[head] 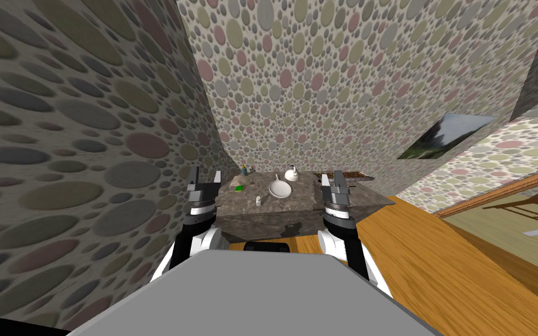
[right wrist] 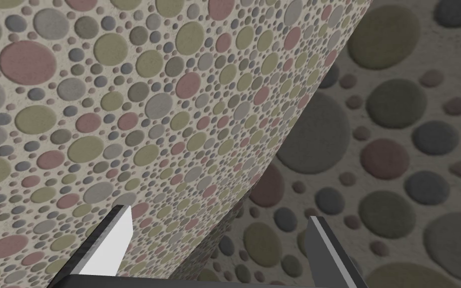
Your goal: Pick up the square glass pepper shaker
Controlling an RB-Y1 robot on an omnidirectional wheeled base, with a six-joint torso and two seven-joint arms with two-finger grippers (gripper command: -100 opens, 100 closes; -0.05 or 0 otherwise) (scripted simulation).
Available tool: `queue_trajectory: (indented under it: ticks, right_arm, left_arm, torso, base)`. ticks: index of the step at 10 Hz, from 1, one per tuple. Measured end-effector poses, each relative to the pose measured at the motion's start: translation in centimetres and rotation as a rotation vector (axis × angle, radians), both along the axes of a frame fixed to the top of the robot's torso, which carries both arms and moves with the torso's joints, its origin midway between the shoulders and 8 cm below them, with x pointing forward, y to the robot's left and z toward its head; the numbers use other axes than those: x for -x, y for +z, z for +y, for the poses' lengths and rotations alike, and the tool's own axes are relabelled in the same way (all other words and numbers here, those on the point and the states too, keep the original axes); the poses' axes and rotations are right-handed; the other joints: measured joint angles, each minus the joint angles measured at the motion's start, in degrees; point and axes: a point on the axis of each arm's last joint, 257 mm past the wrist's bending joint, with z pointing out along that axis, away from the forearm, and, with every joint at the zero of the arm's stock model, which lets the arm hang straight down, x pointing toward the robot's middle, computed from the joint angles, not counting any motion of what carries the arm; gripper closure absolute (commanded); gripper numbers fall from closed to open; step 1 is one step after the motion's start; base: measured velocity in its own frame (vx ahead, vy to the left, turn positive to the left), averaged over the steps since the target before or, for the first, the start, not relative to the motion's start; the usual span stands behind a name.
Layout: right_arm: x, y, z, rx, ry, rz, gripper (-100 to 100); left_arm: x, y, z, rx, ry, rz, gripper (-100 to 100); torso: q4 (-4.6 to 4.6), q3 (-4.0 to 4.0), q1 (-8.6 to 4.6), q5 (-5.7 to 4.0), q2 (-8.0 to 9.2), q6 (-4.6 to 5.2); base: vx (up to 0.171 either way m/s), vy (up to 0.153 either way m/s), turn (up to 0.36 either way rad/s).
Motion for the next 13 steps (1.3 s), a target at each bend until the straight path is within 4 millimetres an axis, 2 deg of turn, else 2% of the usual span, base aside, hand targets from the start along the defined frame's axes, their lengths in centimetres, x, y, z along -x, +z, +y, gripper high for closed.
queue_trajectory:
  ticks: [6,11,13]
  right_arm:
    - [0.0,0.0,0.0,0.0,0.0,0.0,0]
    - [0.0,0.0,0.0,0.0,0.0,0.0,0]
    - [0.0,0.0,0.0,0.0,0.0,0.0,0]
  left_arm:
    - [-2.1,-2.1,-0.9,-0.144,-0.001,0.089,-100]
    - [-4.4,-5.3,-0.9,-0.321,0.022,0.203,-100]
    - [-5.6,-7.3,-0.8,-0.402,0.037,0.258,-100]
  torso:
    - [0.08,0.2,-0.27,-0.06,0.34,0.01]
    - [0.09,0.22,-0.28,-0.07,0.37,0.01]
    - [0.07,0.17,-0.33,-0.07,0.3,0.01]
  base:
    - [-0.078,-0.064,-0.022]
    - [-0.089,-0.081,-0.037]
    - [-0.081,-0.103,-0.045]
